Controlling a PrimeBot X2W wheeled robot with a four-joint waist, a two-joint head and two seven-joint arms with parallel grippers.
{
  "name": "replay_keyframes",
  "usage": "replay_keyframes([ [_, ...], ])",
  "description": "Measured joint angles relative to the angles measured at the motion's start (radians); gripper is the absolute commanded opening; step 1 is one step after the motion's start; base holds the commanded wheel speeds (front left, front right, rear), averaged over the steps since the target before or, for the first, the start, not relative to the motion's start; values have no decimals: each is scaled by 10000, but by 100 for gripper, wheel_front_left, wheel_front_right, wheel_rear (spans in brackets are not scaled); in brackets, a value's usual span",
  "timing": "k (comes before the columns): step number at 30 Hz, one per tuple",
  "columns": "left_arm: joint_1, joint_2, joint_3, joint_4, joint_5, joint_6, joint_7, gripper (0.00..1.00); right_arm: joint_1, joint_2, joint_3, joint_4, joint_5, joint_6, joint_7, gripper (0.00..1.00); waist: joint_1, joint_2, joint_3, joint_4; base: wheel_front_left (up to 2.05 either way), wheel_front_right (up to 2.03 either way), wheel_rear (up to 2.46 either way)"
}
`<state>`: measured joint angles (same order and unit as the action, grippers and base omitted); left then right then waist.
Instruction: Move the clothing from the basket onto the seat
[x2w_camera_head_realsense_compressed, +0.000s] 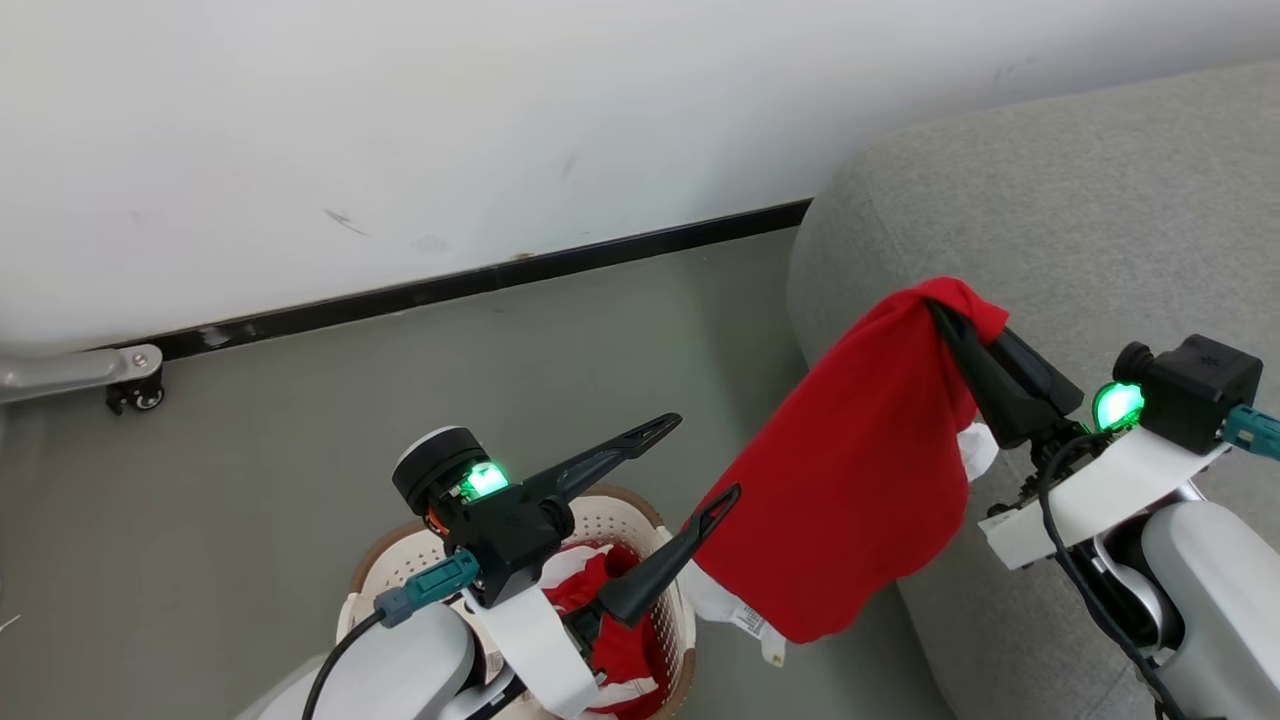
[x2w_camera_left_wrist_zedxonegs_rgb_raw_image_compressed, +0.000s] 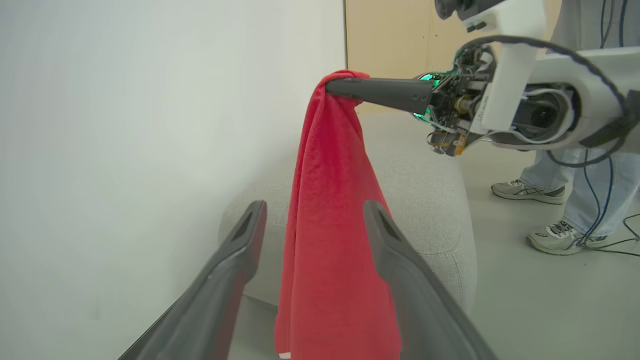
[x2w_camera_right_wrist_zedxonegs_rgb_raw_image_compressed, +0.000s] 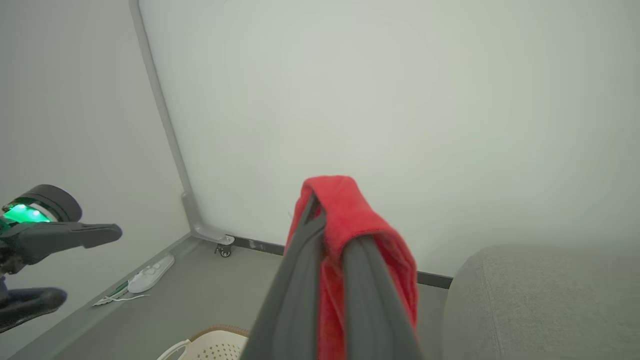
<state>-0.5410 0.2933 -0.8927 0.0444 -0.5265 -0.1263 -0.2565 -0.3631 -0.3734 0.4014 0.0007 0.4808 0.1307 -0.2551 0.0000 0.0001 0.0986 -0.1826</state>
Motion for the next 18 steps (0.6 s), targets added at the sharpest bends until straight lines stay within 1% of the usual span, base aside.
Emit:
replay_keyframes([
  [9,2,151,10,-104,-4,0,0,100,352,6,-353,-280,-242,0,0,0,0,0,34,-528,0,0,0],
  [18,193,257,109,-119,-4,0,0,100,525,42,-456,-571,-374,0,0,0,0,0,93,-912,0,0,0],
])
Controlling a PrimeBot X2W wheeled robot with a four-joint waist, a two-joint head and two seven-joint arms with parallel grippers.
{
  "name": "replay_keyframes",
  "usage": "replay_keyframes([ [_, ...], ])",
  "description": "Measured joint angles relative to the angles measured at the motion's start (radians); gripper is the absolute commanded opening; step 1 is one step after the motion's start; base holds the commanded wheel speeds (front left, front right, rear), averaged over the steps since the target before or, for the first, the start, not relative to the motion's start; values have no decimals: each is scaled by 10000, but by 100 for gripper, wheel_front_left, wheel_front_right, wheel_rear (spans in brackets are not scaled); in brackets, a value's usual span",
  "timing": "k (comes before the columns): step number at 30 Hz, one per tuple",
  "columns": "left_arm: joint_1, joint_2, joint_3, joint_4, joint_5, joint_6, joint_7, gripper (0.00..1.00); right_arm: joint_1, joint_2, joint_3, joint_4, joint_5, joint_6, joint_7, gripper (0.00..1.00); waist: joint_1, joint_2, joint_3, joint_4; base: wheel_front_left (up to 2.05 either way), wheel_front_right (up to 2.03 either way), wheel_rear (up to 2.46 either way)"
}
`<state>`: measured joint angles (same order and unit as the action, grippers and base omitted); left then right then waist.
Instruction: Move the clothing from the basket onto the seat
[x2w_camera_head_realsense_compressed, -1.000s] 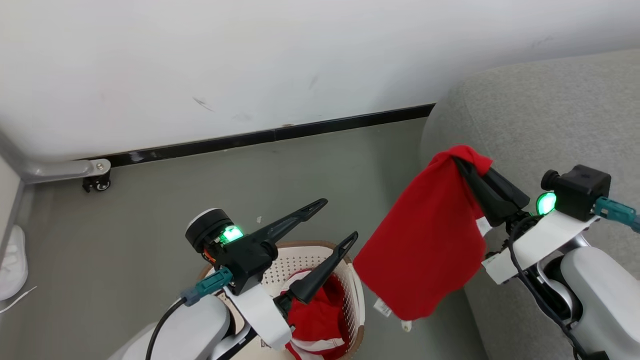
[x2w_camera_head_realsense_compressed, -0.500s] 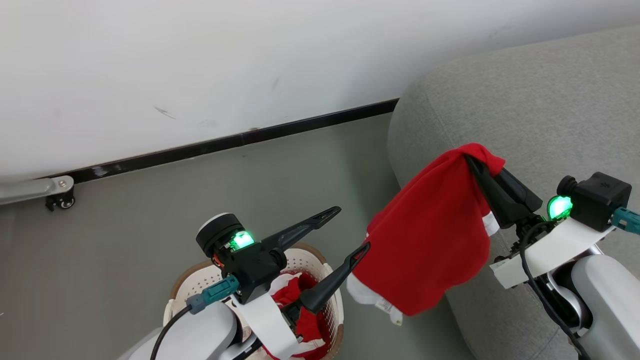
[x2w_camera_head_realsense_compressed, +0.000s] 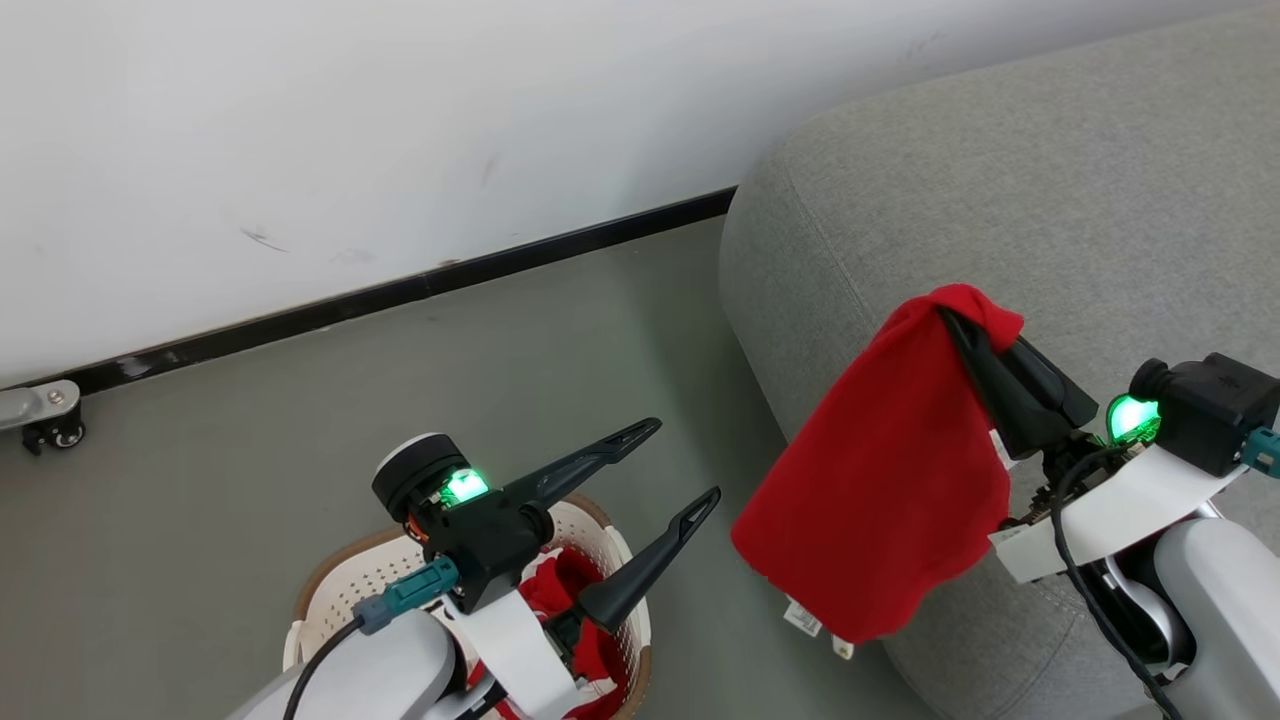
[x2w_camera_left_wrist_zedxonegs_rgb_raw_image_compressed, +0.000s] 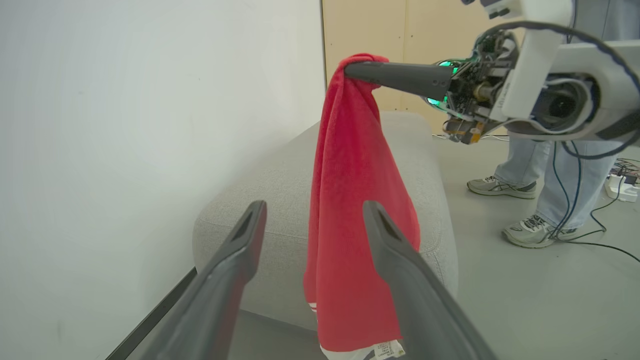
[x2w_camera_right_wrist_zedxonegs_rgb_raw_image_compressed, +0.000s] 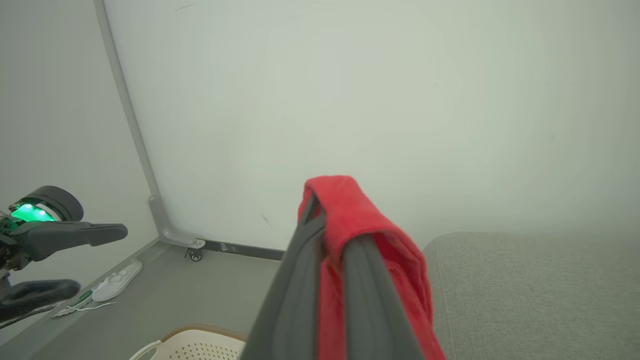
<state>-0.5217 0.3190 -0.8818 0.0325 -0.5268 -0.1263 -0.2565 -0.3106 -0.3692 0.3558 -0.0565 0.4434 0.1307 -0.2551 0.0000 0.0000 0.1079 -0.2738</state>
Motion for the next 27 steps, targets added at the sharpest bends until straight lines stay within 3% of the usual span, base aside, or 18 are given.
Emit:
replay_keyframes([
  [15,18,272,92,-59,6,0,0,100,-708,-393,-625,-608,-267,2,0,0,0,0,380,-208,0,0,0],
  [27,16,449,-111,-128,6,0,6,100,-1994,-1384,-1756,-514,-359,2,-2,0,0,0,839,-142,0,0,0],
])
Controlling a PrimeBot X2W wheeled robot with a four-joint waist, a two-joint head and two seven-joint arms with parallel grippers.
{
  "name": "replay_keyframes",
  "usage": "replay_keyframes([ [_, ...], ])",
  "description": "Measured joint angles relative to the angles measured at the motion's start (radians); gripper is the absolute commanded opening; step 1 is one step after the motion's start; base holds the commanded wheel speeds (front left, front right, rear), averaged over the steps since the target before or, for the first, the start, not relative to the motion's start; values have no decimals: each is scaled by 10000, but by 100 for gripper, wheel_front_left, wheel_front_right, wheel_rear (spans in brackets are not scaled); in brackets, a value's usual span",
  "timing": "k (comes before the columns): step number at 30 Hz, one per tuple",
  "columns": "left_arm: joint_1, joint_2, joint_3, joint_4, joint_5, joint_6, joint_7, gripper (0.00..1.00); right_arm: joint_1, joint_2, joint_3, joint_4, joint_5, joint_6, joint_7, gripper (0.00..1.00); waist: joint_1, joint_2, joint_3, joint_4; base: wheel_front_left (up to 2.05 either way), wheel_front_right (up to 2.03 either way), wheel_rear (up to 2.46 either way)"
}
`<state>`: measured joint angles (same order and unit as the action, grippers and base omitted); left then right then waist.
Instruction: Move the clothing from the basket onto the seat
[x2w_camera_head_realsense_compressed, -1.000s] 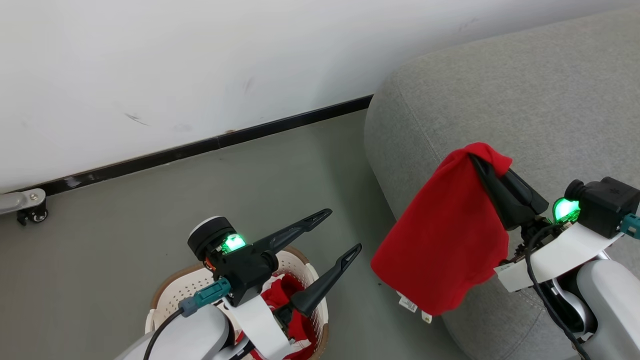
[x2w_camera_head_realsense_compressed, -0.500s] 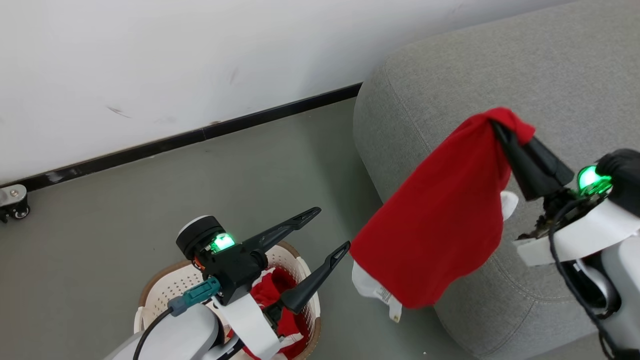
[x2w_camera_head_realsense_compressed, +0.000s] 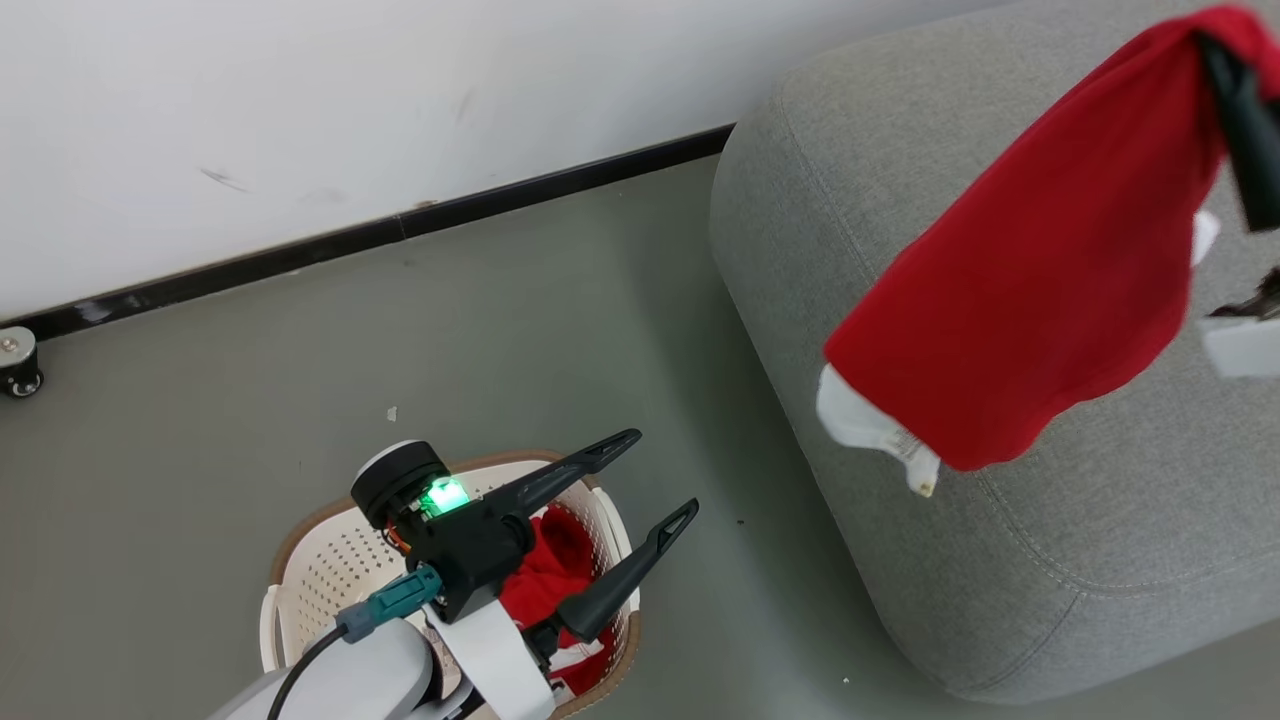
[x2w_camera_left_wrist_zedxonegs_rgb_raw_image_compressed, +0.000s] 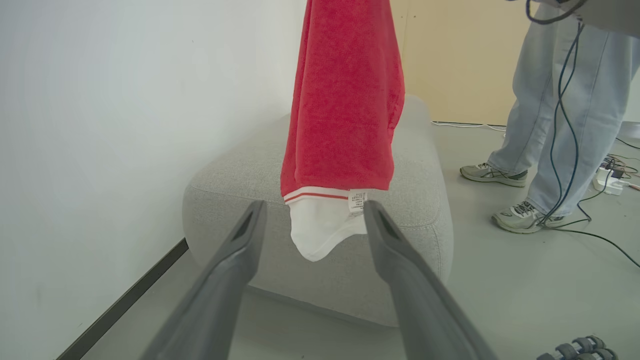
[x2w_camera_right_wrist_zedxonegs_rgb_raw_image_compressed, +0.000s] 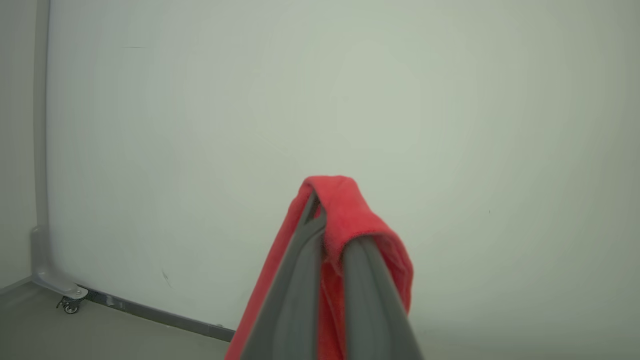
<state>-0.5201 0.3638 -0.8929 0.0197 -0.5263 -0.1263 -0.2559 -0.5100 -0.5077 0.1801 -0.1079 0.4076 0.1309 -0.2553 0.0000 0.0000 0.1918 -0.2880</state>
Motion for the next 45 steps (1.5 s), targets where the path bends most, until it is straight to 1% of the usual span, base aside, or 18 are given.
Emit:
replay_keyframes([
  [7,-16,176,-232,-105,0,0,100,100,-997,-734,-581,209,230,0,0,0,0,0,341,17,0,0,0],
  [9,-24,188,-257,-157,0,0,171,100,-1235,-1072,-734,339,268,0,0,0,0,0,442,24,0,0,0],
  [15,-60,280,-311,-322,0,0,224,100,-1975,-2013,-1369,1237,976,0,-2,0,0,0,751,77,0,0,0],
  [18,-66,372,-336,-389,0,0,263,100,-2220,-2495,-1427,1691,1325,0,-4,0,0,0,911,119,0,0,0],
  [26,-217,537,-430,-560,-17,0,502,100,-2797,-2874,-1421,2688,2065,0,-2,0,0,0,1369,243,0,0,0],
  [31,-279,706,-431,-721,-19,0,612,100,-3089,-2913,-1653,2959,2255,2,-2,0,0,0,1689,325,0,0,0],
  [36,-308,834,-374,-865,-19,0,698,100,-3413,-3246,-1881,3519,2307,0,-4,0,0,0,2036,417,0,0,0],
  [37,-324,859,-343,-945,-19,2,700,100,-3371,-3231,-1588,3641,2303,0,-6,0,0,0,2185,459,0,0,0],
  [39,-361,890,-311,-1009,-19,0,704,100,-3335,-3087,-1336,3822,2303,2,-4,0,0,0,2333,499,0,0,0],
  [42,-491,978,-245,-1099,-19,2,719,100,-3301,-2884,-1241,4161,2309,0,-6,0,0,0,2562,558,0,0,0],
  [45,-543,1106,-199,-1175,-17,2,815,100,-3079,-2836,-1074,4544,2311,0,-4,0,0,0,2794,615,0,0,0],
])
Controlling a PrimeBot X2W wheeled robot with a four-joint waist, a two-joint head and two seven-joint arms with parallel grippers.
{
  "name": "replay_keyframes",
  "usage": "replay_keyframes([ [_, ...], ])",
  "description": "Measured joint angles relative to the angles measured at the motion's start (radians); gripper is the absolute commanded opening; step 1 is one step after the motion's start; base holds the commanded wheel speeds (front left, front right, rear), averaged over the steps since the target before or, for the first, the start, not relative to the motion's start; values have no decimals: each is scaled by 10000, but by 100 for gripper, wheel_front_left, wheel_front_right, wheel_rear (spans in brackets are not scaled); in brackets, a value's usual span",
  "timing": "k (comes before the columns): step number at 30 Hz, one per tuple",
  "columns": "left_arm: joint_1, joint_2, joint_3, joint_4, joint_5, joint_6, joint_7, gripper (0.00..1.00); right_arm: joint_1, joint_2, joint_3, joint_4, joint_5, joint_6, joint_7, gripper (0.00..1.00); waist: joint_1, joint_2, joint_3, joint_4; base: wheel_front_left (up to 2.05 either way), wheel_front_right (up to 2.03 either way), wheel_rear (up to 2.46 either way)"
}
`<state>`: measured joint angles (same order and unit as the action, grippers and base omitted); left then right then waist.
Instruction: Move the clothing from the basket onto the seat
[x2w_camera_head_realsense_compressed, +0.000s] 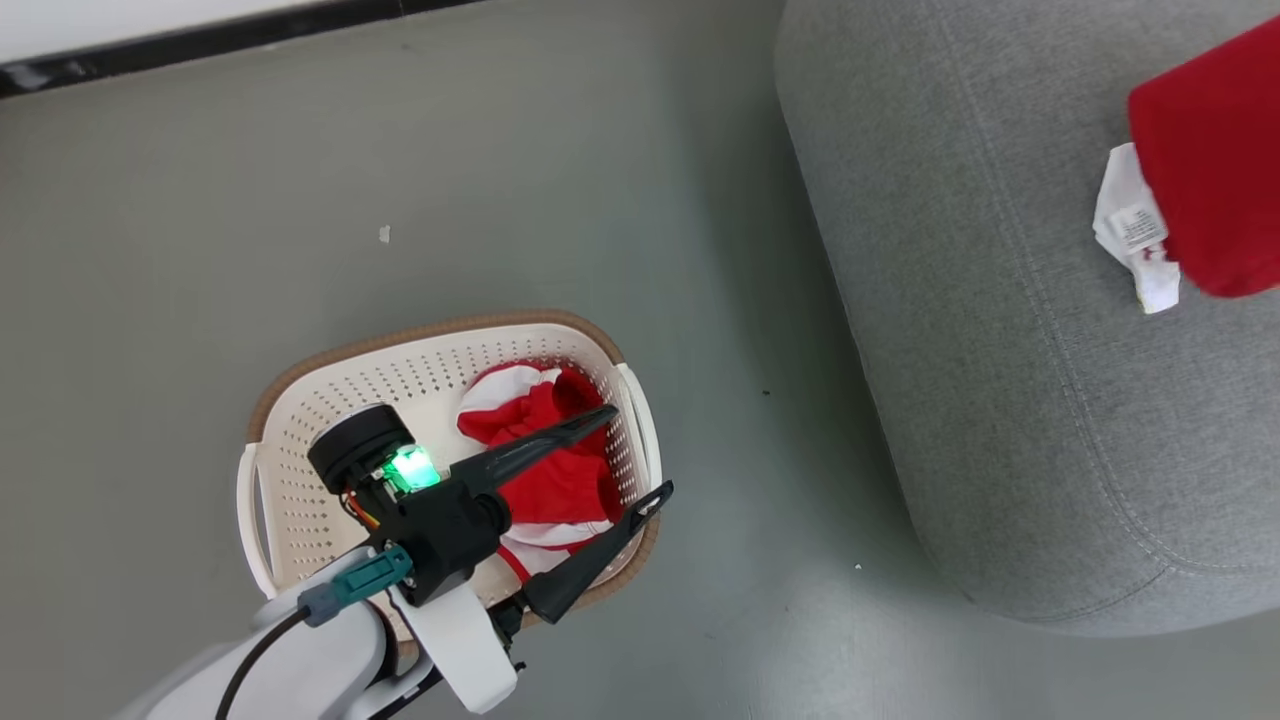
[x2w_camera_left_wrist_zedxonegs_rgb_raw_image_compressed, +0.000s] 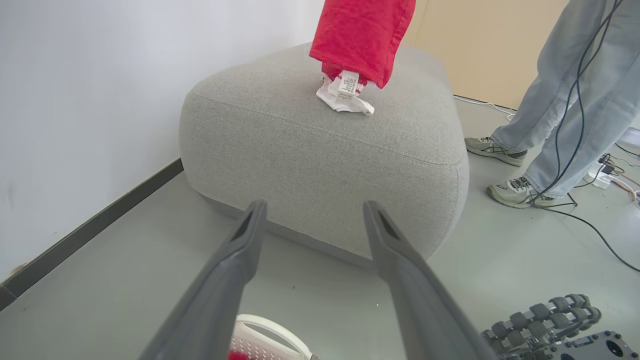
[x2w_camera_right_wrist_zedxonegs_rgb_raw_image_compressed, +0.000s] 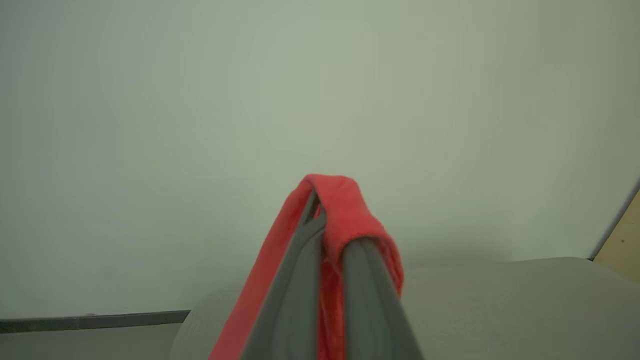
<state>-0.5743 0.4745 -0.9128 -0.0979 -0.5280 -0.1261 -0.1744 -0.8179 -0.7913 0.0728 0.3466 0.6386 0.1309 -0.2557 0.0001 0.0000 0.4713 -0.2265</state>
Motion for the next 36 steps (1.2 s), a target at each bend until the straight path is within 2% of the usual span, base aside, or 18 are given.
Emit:
replay_keyframes([
  [17,-561,253,165,-364,23,0,104,100,113,309,322,2155,-113,0,2,0,0,0,1082,164,0,0,0],
  [20,-567,299,199,-366,36,0,104,100,115,533,362,2293,-159,2,17,0,0,0,1214,158,0,0,0],
  [28,-799,314,276,-343,36,0,88,100,-100,834,479,3375,155,0,623,0,0,0,1430,108,0,0,0],
  [29,-799,318,274,-336,36,0,59,100,-157,899,487,3452,226,2,675,6,0,0,1426,104,0,0,0],
  [33,-797,343,238,-226,36,0,44,100,-276,1258,518,3760,278,0,1016,16,0,0,1356,64,0,0,0],
  [36,-797,349,211,-186,36,0,-31,100,-267,1363,671,3848,305,2,1333,39,0,0,1309,51,0,0,0],
])
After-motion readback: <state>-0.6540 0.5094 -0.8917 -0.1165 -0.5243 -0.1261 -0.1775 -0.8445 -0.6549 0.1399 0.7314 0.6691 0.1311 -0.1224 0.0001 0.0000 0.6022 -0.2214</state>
